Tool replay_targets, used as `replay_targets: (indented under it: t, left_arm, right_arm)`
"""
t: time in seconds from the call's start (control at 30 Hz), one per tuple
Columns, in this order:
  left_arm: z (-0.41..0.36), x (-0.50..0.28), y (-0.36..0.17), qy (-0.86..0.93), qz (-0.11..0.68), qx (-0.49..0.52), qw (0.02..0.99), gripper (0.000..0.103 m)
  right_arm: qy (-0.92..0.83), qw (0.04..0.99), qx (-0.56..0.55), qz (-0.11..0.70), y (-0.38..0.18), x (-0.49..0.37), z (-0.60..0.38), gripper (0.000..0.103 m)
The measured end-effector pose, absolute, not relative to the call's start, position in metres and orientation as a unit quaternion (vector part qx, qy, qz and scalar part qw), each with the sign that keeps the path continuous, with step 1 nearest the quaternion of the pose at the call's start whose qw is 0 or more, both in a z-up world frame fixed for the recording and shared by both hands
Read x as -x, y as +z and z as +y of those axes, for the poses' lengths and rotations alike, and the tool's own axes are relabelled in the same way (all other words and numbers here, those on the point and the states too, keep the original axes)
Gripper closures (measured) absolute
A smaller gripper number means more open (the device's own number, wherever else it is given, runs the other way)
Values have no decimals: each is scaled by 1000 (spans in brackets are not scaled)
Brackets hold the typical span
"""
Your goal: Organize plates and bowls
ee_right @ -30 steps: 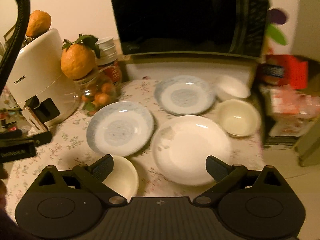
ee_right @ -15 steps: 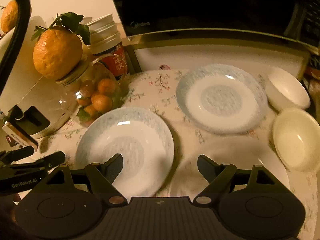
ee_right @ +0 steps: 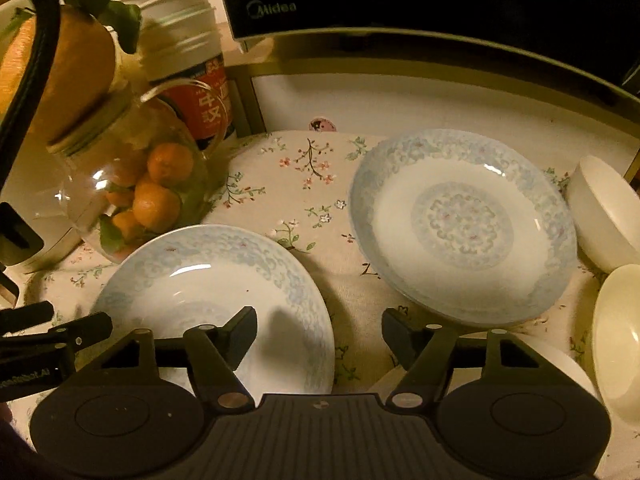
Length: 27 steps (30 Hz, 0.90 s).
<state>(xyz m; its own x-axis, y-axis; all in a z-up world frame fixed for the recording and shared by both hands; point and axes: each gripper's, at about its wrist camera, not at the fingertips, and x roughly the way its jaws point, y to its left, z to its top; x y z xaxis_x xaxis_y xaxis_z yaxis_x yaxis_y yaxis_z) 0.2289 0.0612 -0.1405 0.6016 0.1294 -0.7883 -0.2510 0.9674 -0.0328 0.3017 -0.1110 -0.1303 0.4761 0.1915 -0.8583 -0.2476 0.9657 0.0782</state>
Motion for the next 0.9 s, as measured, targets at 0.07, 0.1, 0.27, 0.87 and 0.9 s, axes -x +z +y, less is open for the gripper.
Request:
replay_targets:
  t: [0.07,0.1,0.27,0.87,0.9]
  left_arm:
    - [60,-231,-144,103,437,73,891,25]
    - [59,-232,-145,103,438,73,890,25]
    - [60,-235,-155,94,445,92,886,28]
    - [56,-234,-157,33,434,150,888,85]
    - [62,-235,-157,35,436,167,884,86]
  right_arm:
    - [129,857,33,498,-133,-303,-112,41]
    - [126,856,35,500,-135,-304,-111,41]
    - [122,854,16,506,-140,-309,-117,47]
    - [142,854,-43,499,-137,-304,-120,83]
    - [139,853,-50,500,-136,-304,-121,84]
